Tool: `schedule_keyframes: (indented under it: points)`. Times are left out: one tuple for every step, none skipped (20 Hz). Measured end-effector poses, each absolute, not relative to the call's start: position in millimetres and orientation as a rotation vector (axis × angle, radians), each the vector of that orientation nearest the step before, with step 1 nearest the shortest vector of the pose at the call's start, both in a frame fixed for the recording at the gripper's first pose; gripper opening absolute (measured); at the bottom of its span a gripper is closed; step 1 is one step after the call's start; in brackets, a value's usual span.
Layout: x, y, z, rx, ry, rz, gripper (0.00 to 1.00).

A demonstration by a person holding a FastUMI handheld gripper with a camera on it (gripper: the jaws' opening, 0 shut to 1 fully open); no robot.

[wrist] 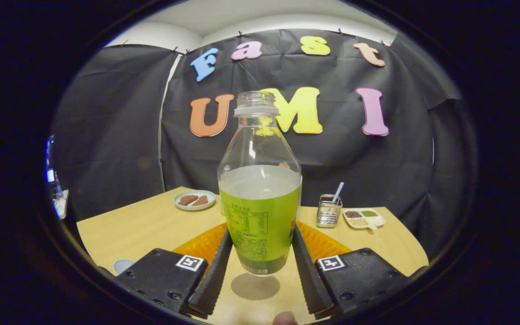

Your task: Take the bottle from table, then pour the juice into the cup, finally place the bottle on the coaster

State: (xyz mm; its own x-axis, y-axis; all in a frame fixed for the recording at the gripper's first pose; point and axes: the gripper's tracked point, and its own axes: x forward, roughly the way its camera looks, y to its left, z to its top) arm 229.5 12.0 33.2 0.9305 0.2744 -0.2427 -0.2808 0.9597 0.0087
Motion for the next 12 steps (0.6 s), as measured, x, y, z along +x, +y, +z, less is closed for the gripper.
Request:
schedule_keyframes:
  points:
    - [232.6, 12.1, 24.2, -0.023, 0.261, 0.285, 0.77]
    - [236.7, 12.8, 17.7, -0.017, 0.272, 0.284, 0.77]
    - [240.8, 13.6, 10.1, -0.014, 0.282, 0.283, 0.78]
    - [243.4, 14.1, 2.6, -0.014, 0.290, 0.279, 0.78]
    - [245.5, 14.9, -6.9, -0.021, 0.298, 0.276, 0.78]
    - [247.3, 15.0, -16.8, -0.032, 0.309, 0.273, 0.78]
    - [246.8, 17.4, -27.5, -0.035, 0.322, 0.280, 0.78]
    - [247.1, 19.7, -36.5, -0.038, 0.337, 0.286, 0.78]
    - [246.9, 21.6, -44.9, -0.039, 0.347, 0.290, 0.78]
    - [247.1, 23.9, -50.0, -0.044, 0.353, 0.292, 0.79]
    - [247.9, 24.6, -54.4, -0.051, 0.355, 0.293, 0.79]
    - [248.8, 23.9, -57.7, -0.056, 0.357, 0.291, 0.79]
